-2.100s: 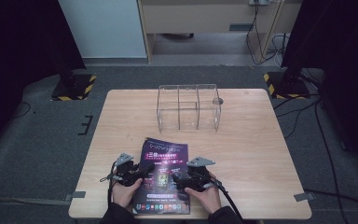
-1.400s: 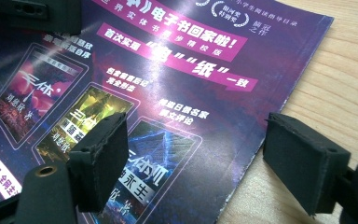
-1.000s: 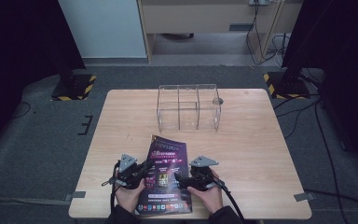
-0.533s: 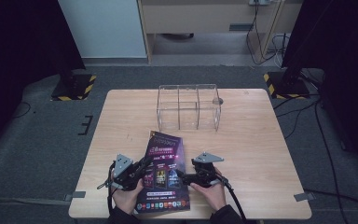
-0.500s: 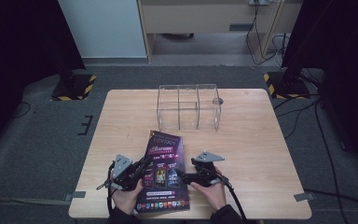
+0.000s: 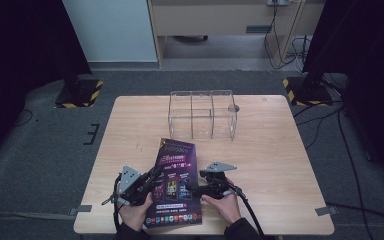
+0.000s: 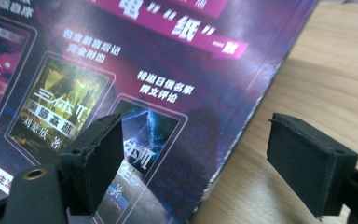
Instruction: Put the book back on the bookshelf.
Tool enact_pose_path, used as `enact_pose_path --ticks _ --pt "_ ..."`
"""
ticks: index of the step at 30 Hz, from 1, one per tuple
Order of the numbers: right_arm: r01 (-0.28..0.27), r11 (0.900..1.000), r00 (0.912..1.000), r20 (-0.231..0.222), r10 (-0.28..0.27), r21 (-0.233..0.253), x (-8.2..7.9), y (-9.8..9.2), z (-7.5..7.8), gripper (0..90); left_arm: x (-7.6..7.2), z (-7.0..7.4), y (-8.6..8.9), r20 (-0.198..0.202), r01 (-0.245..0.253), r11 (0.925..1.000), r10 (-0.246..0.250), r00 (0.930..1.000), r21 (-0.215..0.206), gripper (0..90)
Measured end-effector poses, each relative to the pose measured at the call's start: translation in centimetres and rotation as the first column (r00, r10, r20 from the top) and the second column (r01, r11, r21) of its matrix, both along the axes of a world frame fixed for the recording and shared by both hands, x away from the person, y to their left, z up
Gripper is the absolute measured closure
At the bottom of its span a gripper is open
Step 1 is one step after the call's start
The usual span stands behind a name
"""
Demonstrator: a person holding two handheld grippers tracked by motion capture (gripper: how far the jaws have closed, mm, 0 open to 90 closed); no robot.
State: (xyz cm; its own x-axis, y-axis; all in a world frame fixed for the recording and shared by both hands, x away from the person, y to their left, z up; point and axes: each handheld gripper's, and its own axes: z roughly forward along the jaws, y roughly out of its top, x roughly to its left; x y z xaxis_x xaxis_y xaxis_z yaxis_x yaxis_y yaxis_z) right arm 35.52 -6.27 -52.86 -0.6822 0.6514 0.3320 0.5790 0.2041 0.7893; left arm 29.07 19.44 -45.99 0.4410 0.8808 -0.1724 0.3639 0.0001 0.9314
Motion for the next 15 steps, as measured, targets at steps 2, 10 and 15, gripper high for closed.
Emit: enact_pose_path --ticks 2,10,15 --pt "-0.020 1.000 0.9997 -0.017 0.020 0.004 0.09 0.20 -0.26 18.4 -0.08 0.07 -0.07 0.005 0.003 1.0000 -0.003 1.0000 0.000 84.1" --pt "-0.059 0.997 0.9941 -0.087 0.064 0.058 0.41 0.47 -0.81 18.0 -0.12 0.06 -0.13 0.006 0.006 1.0000 -0.006 1.0000 -0.003 84.1" --pt "-0.087 0.992 0.9864 -0.131 0.099 0.094 0.37 0.82 -0.94 23.3 -0.07 -0.06 -0.10 0.005 0.006 1.0000 -0.006 1.0000 -0.005 84.1"
